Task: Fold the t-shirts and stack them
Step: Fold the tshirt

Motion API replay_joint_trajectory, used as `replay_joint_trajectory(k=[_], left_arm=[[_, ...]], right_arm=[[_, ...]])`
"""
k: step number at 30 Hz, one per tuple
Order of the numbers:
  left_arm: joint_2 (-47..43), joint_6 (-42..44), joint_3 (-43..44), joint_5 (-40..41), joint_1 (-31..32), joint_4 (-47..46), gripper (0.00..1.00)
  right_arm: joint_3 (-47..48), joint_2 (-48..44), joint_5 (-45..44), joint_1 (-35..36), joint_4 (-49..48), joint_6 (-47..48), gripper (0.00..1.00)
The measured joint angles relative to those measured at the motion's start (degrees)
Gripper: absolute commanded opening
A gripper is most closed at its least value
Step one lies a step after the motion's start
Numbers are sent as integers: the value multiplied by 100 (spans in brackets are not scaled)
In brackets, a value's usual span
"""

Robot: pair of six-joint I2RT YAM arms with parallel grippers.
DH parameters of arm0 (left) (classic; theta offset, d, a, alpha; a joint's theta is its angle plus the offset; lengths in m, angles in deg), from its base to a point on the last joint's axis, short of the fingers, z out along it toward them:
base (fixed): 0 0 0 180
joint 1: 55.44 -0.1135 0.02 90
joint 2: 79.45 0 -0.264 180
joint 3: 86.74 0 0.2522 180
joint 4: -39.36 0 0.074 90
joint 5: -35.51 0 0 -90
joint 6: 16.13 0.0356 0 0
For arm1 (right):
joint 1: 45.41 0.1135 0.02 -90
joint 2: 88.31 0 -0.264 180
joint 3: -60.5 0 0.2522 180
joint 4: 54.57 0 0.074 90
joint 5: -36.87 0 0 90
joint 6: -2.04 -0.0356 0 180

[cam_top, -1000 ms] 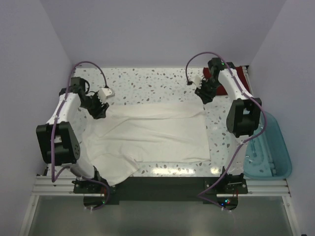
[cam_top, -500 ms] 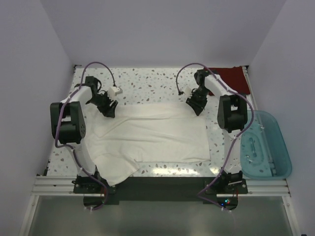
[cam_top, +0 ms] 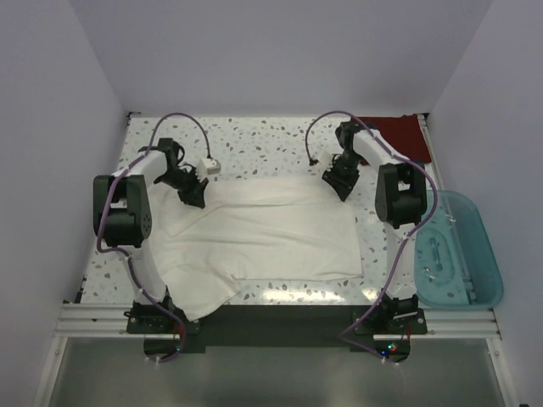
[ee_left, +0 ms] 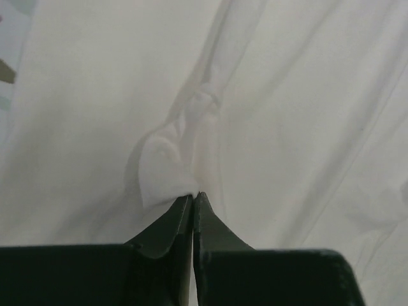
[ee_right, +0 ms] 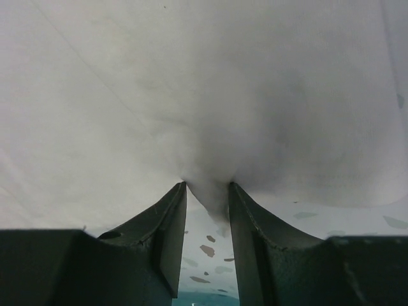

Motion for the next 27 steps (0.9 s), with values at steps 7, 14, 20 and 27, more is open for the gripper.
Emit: replay_joint_trajectory(k=[7, 14, 20, 27], left_arm=[[-1054, 404, -798, -122, 822, 358, 44], [-2225, 713, -1080, -122, 837, 896, 54], [-2236, 844, -981, -131, -920, 1237, 55], [-2124, 800, -1506, 118, -1733, 1156, 64]], right_arm=[[61, -131, 492, 46, 26, -177, 41], [59, -772, 1224, 662, -531, -566, 49], [256, -776, 1469, 1867, -1375, -1220, 49], [1043, -15, 1707, 2859, -2205, -2835, 52]])
